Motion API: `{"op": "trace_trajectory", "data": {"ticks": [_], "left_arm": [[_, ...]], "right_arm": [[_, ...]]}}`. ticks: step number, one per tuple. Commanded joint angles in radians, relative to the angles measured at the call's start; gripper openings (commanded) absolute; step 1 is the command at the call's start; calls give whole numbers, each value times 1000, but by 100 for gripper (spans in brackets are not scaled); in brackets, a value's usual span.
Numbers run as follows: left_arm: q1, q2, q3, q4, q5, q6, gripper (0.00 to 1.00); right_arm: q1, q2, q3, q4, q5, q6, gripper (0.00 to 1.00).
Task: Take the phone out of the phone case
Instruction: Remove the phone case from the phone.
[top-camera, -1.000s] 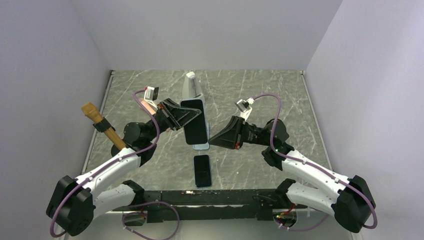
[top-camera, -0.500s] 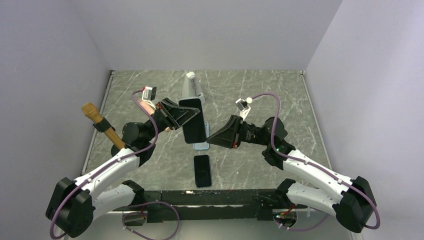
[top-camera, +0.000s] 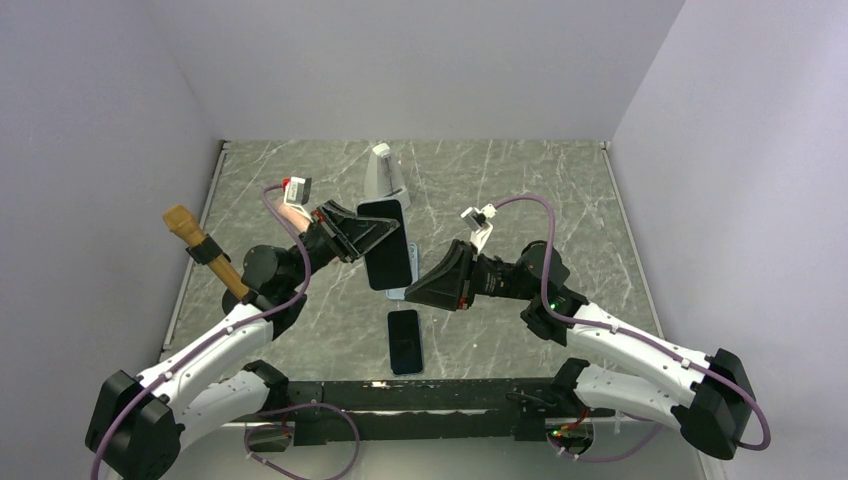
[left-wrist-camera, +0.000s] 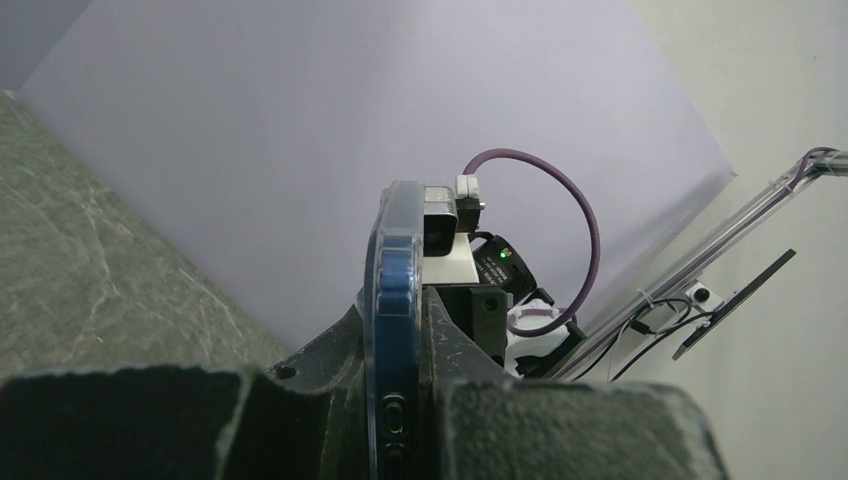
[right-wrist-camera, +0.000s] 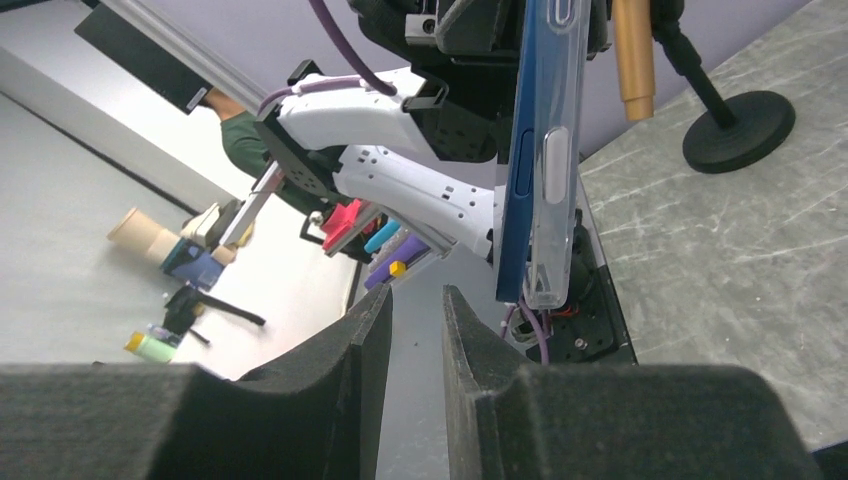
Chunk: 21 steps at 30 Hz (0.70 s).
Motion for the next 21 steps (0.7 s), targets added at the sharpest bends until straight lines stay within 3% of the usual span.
{"op": "trace_trajectory", "data": {"ticks": [1, 21], "left_arm": [[-2, -23, 11, 49, -23, 1, 0], [-3, -57, -18, 102, -38, -47, 0]], "right_arm": [[3, -22, 16, 16, 50, -39, 28], [2, -14, 12, -37, 100, -62, 35]]}}
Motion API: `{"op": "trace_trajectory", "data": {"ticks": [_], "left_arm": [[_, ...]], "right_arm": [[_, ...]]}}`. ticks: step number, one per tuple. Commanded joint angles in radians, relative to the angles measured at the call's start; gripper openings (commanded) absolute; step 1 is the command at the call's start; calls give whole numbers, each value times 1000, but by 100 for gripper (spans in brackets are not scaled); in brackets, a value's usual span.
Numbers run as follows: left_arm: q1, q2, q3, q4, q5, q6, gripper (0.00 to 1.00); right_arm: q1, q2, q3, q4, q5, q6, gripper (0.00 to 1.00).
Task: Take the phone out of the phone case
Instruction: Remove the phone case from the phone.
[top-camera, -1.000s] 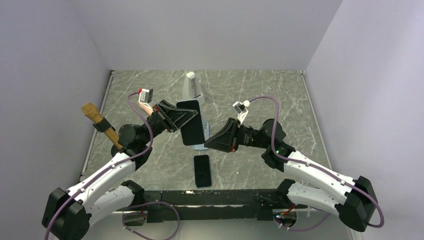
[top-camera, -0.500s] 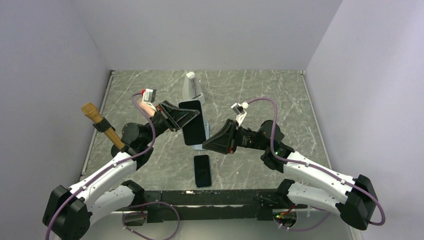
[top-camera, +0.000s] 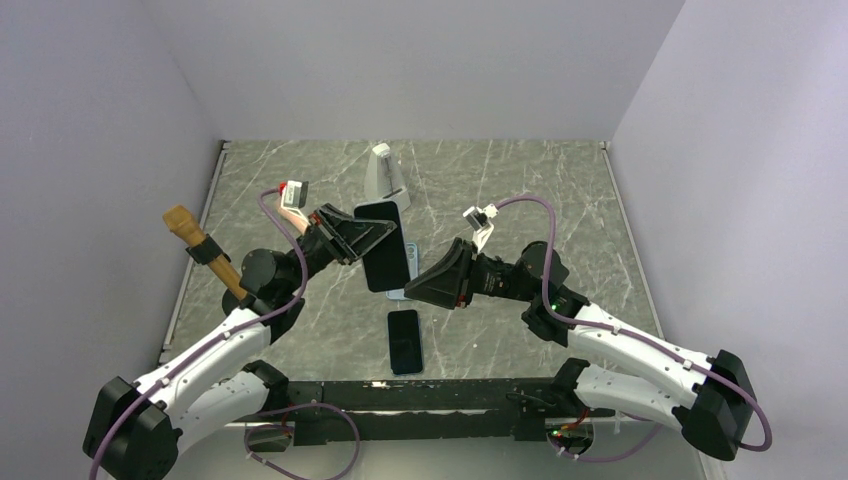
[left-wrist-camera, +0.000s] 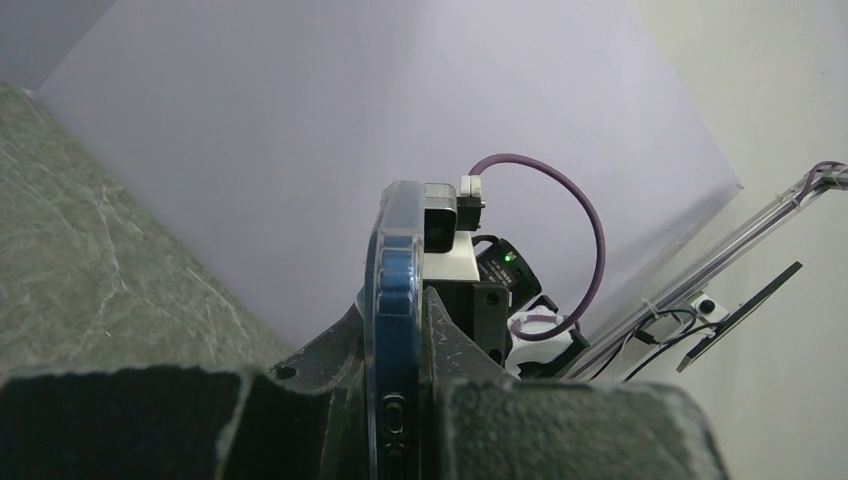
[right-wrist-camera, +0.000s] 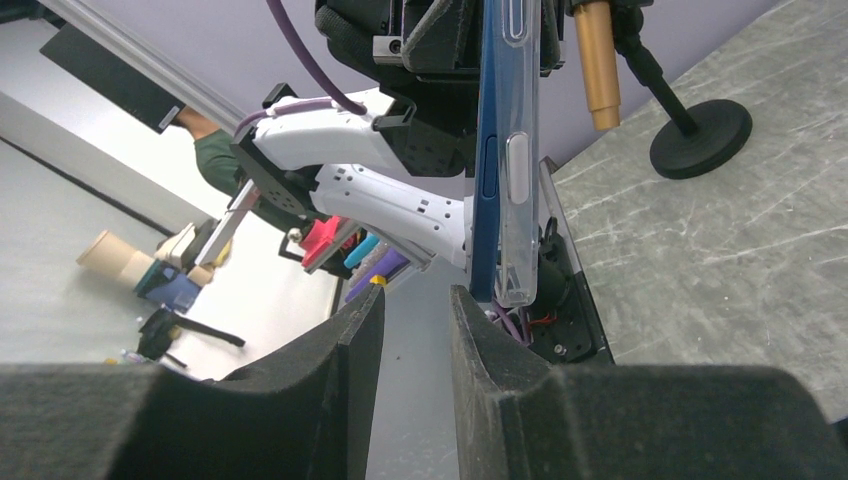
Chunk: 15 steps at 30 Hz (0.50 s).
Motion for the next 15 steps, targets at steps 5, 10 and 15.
{"op": "trace_trajectory", "data": {"ticks": [5, 10, 15], "left_arm": [[-3, -13, -12, 176, -25, -81, 0], [-4, -10, -14, 192, -29, -91, 0], [-4, -2, -16, 212, -32, -105, 0]], "right_arm": [[-1, 5, 6, 0, 31, -32, 35], [-3, -18, -3, -10, 35, -37, 35], [-3, -27, -1, -22, 40, -42, 35]]}}
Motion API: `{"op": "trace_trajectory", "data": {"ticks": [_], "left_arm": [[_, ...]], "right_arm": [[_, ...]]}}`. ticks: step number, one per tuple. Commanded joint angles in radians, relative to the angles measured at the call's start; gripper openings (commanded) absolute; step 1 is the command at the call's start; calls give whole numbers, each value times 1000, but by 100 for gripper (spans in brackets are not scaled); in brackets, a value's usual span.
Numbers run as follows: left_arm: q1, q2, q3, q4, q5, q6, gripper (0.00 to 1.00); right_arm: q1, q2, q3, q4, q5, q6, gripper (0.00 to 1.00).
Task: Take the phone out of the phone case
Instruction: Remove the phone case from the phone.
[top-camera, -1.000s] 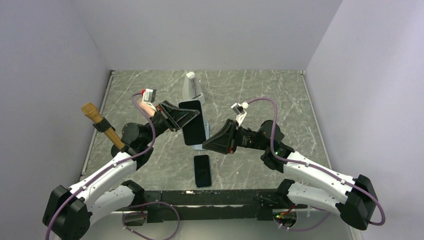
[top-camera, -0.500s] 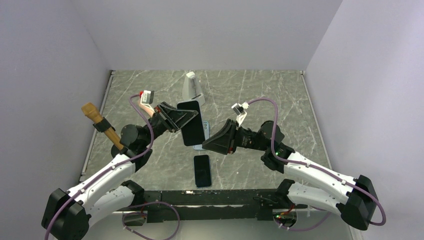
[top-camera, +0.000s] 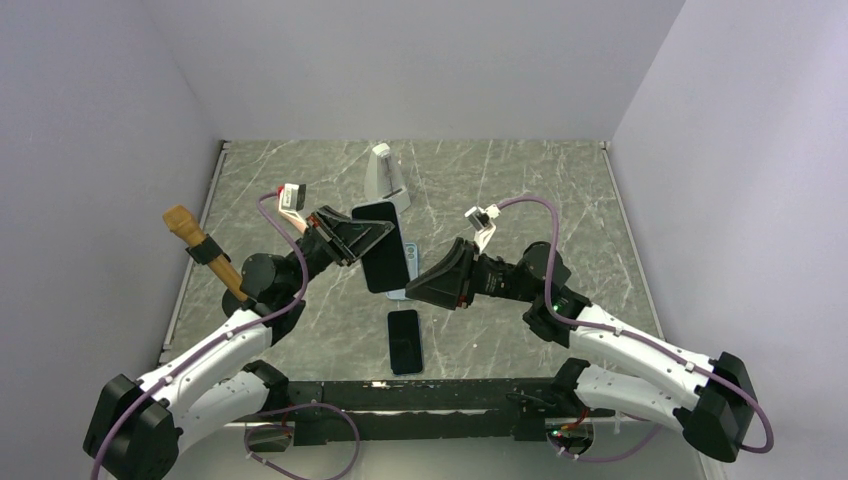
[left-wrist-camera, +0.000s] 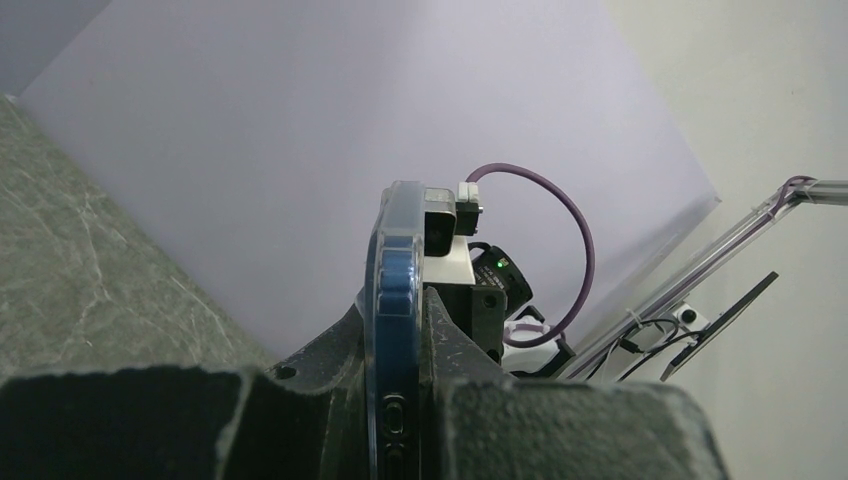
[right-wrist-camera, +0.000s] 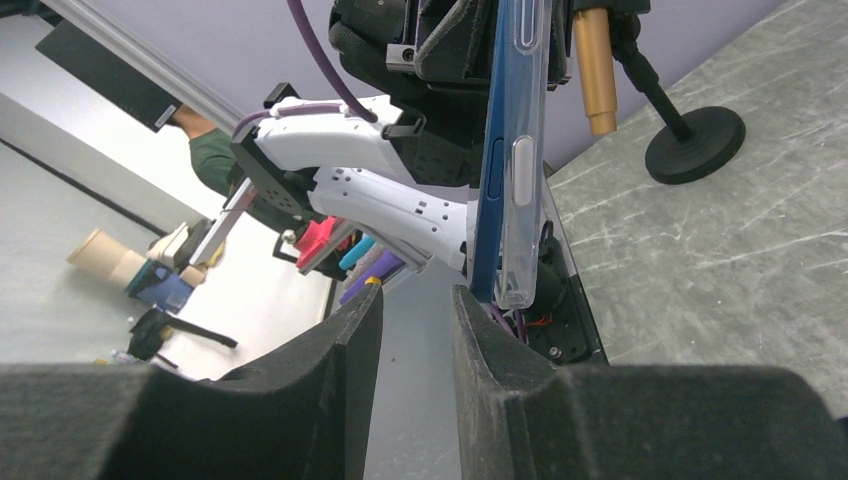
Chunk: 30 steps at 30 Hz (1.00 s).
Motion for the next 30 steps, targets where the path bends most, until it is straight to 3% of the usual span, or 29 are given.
{"op": "trace_trajectory", "data": {"ticks": [1, 30], "left_arm": [[-3, -6, 18, 154, -13, -65, 0], [-3, 14, 8, 254, -14, -141, 0]], "right_arm": [[-5, -18, -3, -19, 38, -30, 36], [-53, 18, -40, 32, 2, -18, 41]]}}
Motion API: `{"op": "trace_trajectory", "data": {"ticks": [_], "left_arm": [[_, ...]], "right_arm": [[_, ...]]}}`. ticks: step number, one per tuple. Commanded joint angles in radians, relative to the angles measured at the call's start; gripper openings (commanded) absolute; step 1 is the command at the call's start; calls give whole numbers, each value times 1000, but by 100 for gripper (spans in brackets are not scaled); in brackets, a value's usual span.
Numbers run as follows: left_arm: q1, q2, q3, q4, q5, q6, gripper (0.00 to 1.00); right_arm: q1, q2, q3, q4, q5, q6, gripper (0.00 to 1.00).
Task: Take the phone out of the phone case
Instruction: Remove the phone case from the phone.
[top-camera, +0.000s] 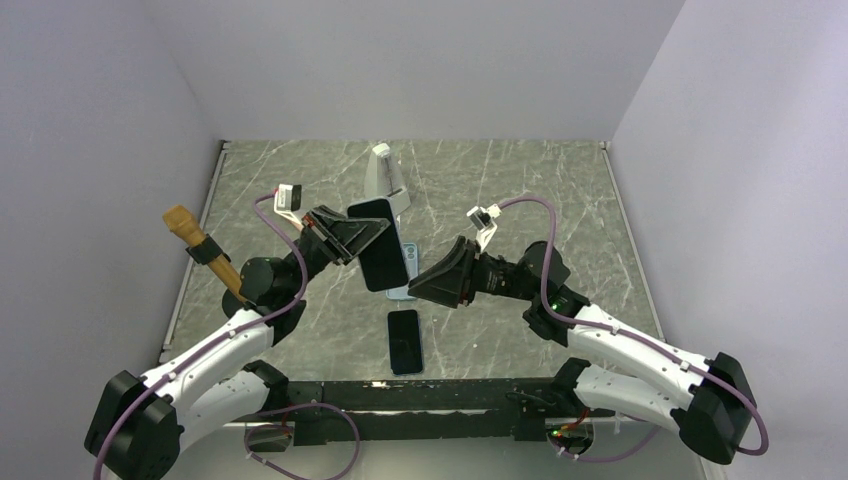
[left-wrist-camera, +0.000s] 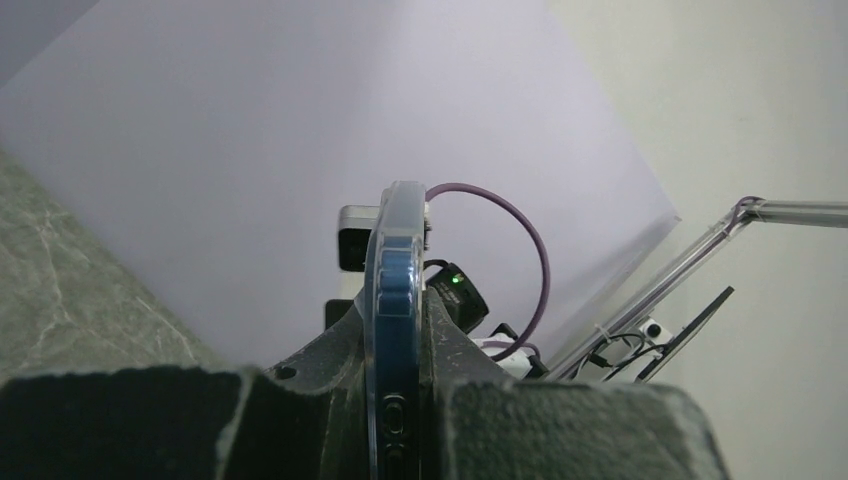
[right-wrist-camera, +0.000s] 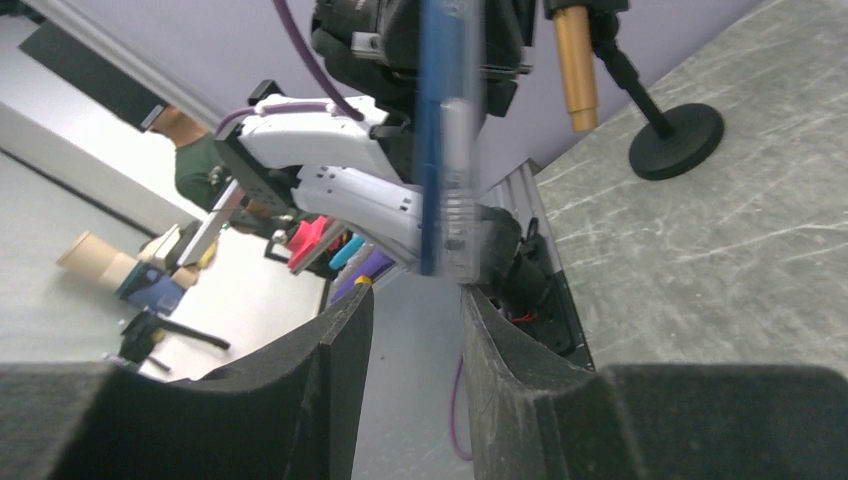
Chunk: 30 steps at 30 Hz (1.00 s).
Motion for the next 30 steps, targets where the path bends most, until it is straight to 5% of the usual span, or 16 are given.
{"op": "trace_trajectory", "data": {"ticks": [1, 19, 30], "left_arm": [[-8, 0, 26, 177, 13, -94, 0], [-8, 2, 73, 68, 27, 2, 0], [-7, -21, 53, 65, 25, -8, 0]], "right_arm": [[-15, 11, -19, 10, 32, -13, 41], [38, 11, 5, 222, -94, 98, 47], [39, 20, 29, 135, -47, 38, 47]]}}
